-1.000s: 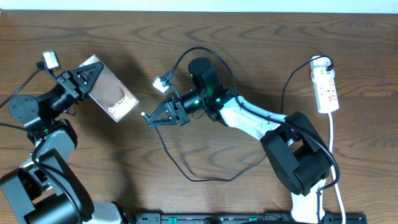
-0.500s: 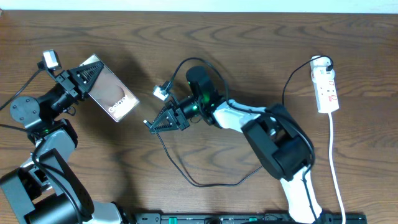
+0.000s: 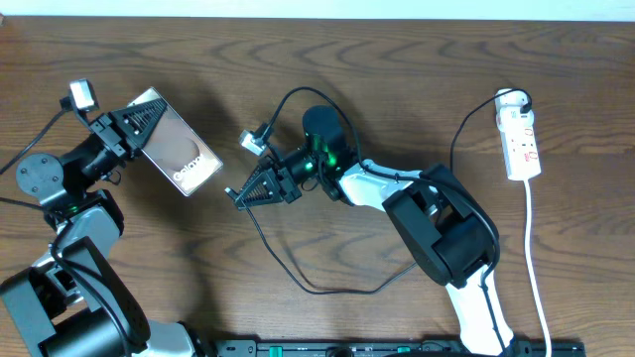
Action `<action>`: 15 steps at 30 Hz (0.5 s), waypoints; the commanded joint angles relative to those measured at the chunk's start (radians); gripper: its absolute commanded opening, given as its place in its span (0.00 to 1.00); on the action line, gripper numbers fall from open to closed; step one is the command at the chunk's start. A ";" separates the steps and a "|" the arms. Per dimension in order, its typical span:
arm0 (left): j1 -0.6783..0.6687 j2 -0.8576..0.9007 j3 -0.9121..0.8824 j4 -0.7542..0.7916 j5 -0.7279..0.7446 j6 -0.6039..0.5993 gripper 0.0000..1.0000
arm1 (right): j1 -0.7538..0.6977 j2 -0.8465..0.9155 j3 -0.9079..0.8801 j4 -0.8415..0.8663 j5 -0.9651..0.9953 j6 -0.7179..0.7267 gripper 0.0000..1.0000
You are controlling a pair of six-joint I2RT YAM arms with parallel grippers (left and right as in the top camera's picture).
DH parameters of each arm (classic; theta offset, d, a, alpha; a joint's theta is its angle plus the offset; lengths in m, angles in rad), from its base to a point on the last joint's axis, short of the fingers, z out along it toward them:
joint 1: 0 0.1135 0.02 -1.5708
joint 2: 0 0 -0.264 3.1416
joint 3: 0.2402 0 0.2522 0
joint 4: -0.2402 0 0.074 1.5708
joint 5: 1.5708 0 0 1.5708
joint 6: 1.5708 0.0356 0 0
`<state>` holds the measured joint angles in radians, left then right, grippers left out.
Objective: Plug charger to phone and switch on socket
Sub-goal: 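Align the plug with the phone's bottom port using the right gripper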
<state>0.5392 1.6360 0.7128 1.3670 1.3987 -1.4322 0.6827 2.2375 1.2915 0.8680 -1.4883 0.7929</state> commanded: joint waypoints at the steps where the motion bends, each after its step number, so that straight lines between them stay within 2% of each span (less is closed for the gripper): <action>1: -0.002 -0.018 0.013 0.030 0.033 0.025 0.07 | 0.007 -0.010 0.008 0.131 0.017 0.192 0.01; 3: -0.002 -0.018 0.013 0.030 0.032 0.025 0.07 | 0.007 -0.010 0.008 0.171 0.025 0.210 0.01; 15: -0.002 -0.018 0.013 0.029 -0.028 0.025 0.07 | 0.013 -0.010 0.008 0.170 0.039 0.219 0.01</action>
<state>0.5392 1.6360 0.7128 1.3823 1.3968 -1.4136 0.6861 2.2375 1.2930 1.0340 -1.4654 1.0008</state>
